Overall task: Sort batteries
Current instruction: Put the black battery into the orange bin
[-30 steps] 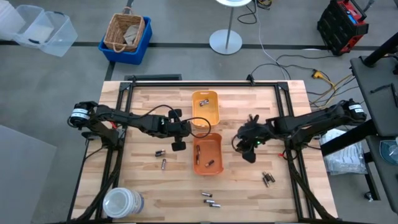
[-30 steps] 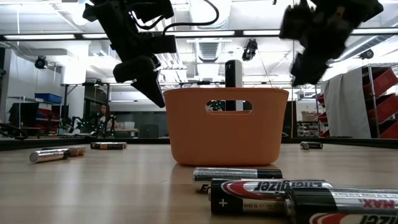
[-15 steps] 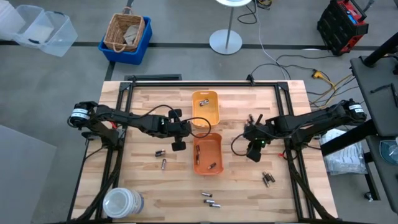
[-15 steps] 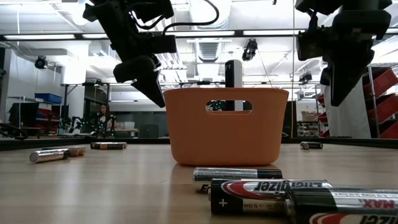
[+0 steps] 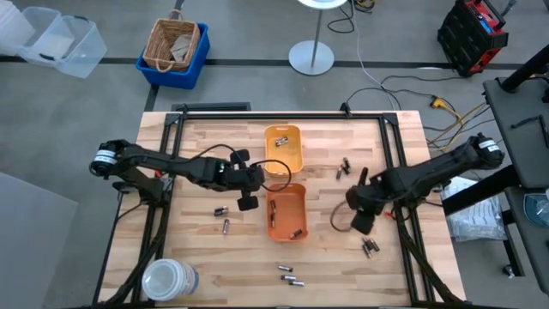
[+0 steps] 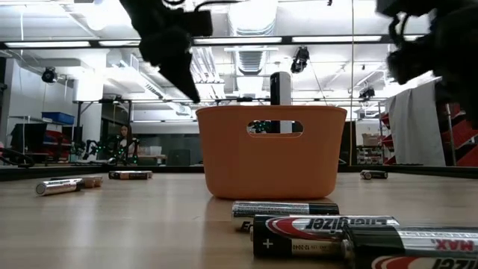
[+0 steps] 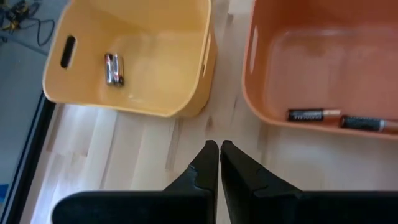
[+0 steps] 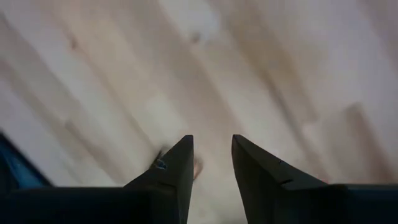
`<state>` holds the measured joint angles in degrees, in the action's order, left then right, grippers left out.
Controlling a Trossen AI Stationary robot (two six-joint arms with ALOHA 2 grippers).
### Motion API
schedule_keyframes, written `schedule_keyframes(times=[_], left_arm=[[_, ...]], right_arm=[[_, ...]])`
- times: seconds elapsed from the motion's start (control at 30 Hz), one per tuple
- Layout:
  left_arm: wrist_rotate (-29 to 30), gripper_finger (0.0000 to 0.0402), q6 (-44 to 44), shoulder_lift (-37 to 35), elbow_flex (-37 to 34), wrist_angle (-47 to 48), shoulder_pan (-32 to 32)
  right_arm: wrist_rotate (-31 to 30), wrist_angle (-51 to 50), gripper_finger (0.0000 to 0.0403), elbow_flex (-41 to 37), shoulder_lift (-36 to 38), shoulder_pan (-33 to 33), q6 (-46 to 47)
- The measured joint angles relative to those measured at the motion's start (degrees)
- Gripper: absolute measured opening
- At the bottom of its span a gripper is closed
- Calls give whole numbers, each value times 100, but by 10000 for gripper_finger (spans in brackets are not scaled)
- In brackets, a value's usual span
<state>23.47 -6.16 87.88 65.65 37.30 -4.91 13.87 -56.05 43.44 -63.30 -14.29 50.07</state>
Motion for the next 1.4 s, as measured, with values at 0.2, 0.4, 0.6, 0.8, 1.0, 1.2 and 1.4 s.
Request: schedule_keyframes(times=[0.2, 0.4, 0.6, 0.8, 1.0, 1.2, 1.4], left_arm=[[492, 0, -118, 2, 22, 20, -216], [1261, 0, -510, -61, 24, 17, -664], [1712, 0, -974, -83, 33, 4, -1181], [1951, 0, -1487, -83, 33, 0, -1548], [1984, 0, -1796, -83, 33, -24, -1777], [2167, 0, -1962, -85, 33, -63, -1902], [2165, 0, -1992, -85, 33, -120, -1936]], right_arm=[[-114, -114, 118, 2, 51, -1163, 1264], [-613, -109, 129, 2, 56, -2359, 2470], [-1205, -85, 130, 2, 56, -3414, 3532], [-1539, -57, 130, -33, -125, -4013, 4277], [-1535, 96, 130, -40, -585, -4210, 4491], [-1531, 472, 130, -42, -1034, -4222, 4445], [-1364, 479, 130, -44, -1342, -4222, 4396]])
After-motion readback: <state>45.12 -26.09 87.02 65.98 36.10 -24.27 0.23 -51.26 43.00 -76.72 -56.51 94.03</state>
